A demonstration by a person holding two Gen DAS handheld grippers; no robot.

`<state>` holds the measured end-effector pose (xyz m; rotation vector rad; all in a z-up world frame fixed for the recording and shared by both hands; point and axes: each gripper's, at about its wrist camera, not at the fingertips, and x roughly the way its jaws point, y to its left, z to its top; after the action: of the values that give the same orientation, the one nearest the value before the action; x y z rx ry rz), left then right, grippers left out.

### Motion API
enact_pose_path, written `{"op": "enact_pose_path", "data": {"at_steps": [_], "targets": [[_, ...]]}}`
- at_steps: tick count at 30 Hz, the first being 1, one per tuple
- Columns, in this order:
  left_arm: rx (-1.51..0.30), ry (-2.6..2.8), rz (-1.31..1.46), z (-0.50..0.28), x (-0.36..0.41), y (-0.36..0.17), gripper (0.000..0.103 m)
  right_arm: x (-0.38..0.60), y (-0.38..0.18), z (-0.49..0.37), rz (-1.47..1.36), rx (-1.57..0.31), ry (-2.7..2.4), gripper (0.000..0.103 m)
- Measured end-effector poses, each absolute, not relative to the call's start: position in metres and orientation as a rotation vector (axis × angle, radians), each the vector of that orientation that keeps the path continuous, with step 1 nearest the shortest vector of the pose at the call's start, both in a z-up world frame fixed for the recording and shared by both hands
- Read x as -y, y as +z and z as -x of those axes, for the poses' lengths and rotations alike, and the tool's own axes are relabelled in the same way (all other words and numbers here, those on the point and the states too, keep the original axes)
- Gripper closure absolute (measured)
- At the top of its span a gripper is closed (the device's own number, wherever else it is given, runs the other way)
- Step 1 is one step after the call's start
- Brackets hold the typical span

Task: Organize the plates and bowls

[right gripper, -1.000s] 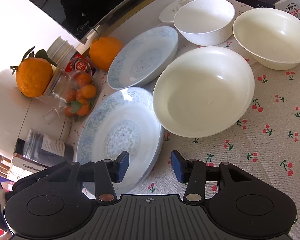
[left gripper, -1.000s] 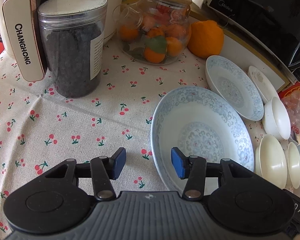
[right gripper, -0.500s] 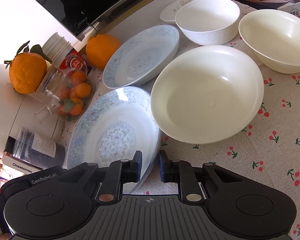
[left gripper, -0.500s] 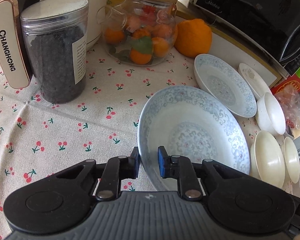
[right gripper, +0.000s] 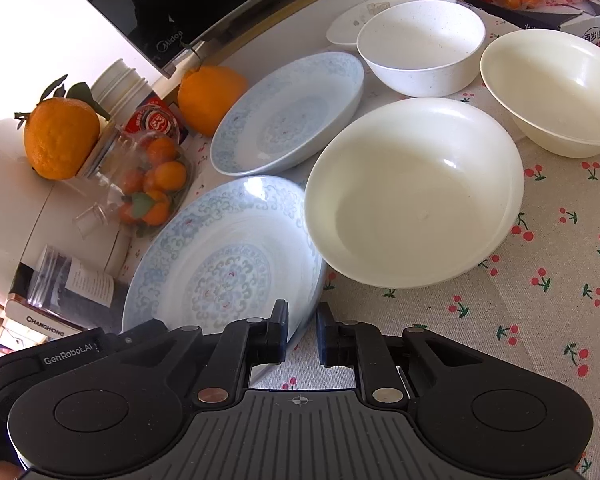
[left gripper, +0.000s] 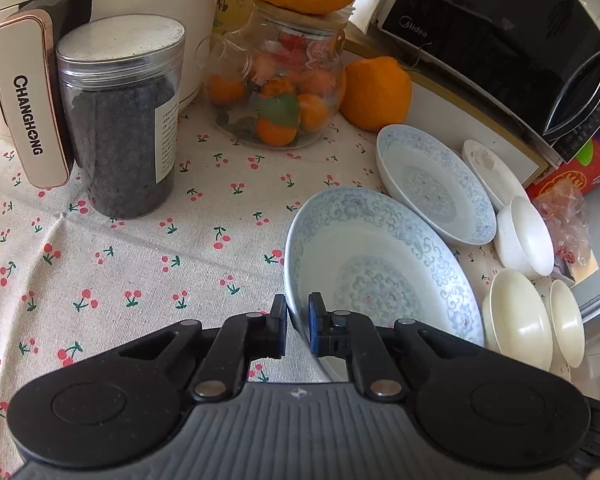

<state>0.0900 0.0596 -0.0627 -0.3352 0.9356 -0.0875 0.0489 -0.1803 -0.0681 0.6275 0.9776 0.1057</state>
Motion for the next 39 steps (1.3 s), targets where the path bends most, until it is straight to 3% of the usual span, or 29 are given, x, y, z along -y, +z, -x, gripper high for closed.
{"op": "enact_pose_path", "data": {"at_steps": [39], "targets": [[-0.984, -0.027, 0.348, 0.022, -0.104, -0.052, 0.092, 0.135, -0.035, 0.026, -0.352, -1.025, 0.322, 0.087]]}}
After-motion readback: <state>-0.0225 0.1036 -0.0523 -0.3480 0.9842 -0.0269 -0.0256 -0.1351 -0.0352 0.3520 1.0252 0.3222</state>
